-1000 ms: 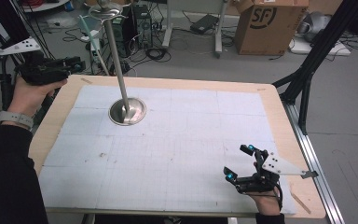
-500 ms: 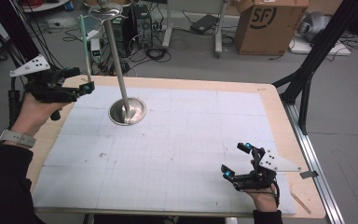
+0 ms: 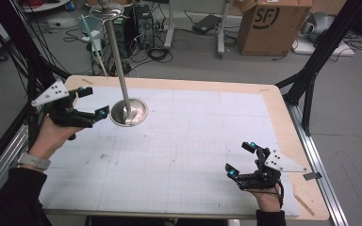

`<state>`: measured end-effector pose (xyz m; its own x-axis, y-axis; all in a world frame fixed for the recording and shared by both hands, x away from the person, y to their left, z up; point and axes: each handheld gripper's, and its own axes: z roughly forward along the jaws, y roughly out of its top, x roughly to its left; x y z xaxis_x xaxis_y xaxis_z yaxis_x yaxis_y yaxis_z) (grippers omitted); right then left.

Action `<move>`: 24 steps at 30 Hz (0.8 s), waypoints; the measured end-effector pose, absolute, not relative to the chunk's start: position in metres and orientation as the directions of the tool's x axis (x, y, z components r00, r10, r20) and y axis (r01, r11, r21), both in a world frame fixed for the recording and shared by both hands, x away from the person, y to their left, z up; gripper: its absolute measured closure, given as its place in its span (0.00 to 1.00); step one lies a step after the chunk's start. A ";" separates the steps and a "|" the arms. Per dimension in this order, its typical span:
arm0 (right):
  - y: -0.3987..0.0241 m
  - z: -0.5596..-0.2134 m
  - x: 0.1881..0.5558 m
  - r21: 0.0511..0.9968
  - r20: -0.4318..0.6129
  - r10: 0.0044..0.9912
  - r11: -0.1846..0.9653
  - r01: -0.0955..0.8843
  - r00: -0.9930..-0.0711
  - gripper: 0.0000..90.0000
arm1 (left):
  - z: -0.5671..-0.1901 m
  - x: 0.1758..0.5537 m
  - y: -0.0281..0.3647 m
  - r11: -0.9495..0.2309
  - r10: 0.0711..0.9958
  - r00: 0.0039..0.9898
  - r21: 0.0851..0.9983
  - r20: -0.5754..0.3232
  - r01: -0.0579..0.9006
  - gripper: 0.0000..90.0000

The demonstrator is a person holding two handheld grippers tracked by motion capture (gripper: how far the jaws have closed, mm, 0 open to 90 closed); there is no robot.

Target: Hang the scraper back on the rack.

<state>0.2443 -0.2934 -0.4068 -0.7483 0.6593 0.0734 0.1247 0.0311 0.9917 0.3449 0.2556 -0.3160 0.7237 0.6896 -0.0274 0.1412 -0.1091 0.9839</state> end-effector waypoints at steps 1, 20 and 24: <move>-0.293 -0.407 0.244 0.992 0.075 0.660 0.030 0.126 -0.747 0.01 | -0.322 0.342 0.253 -0.112 0.689 0.724 0.983 -0.030 0.147 0.02; -0.295 -0.410 0.238 0.990 0.074 0.674 0.036 0.134 -0.735 0.01 | -0.388 0.295 0.231 -0.128 0.655 0.756 0.986 0.003 0.107 0.02; -0.294 -0.411 0.238 0.990 0.072 0.675 0.042 0.136 -0.734 0.01 | -0.396 0.283 0.233 -0.145 0.662 0.749 0.985 0.028 0.091 0.02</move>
<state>0.2376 -0.2944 -0.4108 -0.7345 0.6748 0.0723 0.1359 0.0419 0.9898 0.2830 0.2333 -0.3958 0.7488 0.6622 0.0279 0.0912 -0.1447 0.9853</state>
